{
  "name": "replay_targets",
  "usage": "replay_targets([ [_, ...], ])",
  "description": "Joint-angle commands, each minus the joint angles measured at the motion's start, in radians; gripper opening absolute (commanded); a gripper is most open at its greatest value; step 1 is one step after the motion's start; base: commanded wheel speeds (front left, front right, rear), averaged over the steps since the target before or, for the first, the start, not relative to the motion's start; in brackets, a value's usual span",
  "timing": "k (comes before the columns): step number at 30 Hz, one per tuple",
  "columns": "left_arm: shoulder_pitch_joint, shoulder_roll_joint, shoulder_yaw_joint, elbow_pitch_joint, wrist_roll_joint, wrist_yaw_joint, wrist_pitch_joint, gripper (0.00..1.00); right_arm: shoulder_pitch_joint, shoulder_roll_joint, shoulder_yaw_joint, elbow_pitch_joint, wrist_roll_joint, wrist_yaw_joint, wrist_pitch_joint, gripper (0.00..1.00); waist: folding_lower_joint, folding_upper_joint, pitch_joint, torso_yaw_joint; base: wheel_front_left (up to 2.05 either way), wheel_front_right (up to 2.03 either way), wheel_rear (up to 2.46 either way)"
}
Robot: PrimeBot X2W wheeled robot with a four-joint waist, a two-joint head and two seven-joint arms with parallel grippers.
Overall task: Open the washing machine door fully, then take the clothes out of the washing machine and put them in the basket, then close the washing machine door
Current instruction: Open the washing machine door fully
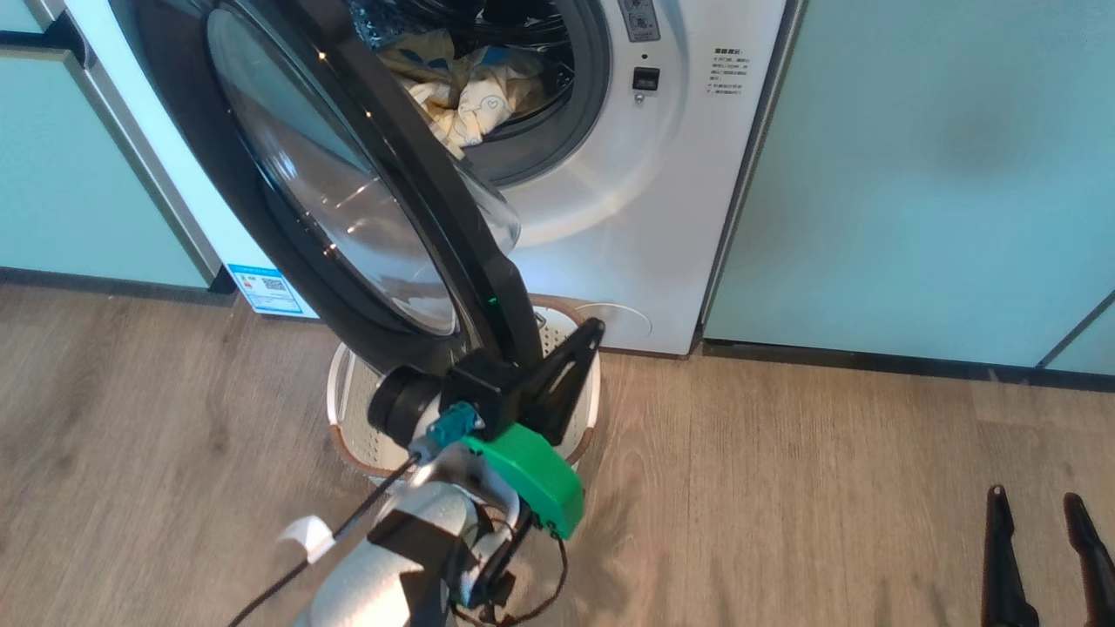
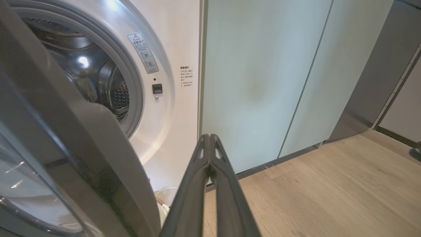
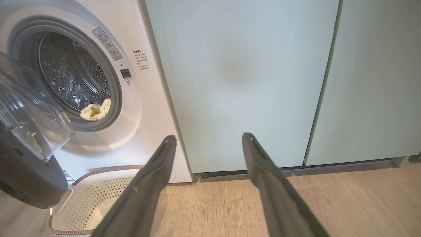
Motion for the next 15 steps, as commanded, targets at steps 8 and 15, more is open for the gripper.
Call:
replay_targets([
  [8,-0.08,0.007,0.06,0.036,-0.008,0.022,-0.025,0.0,-0.034,-0.018,0.018,-0.028,-0.002,-0.003,-0.006,1.0,0.0,0.0,0.002,-0.002,0.0,0.0,0.0],
  [15,-0.091,0.007,0.06,0.059,-0.015,0.027,-0.033,0.0,-0.038,-0.018,0.015,-0.027,0.0,-0.003,-0.006,1.0,0.0,0.0,0.008,0.002,0.0,0.0,0.0],
])
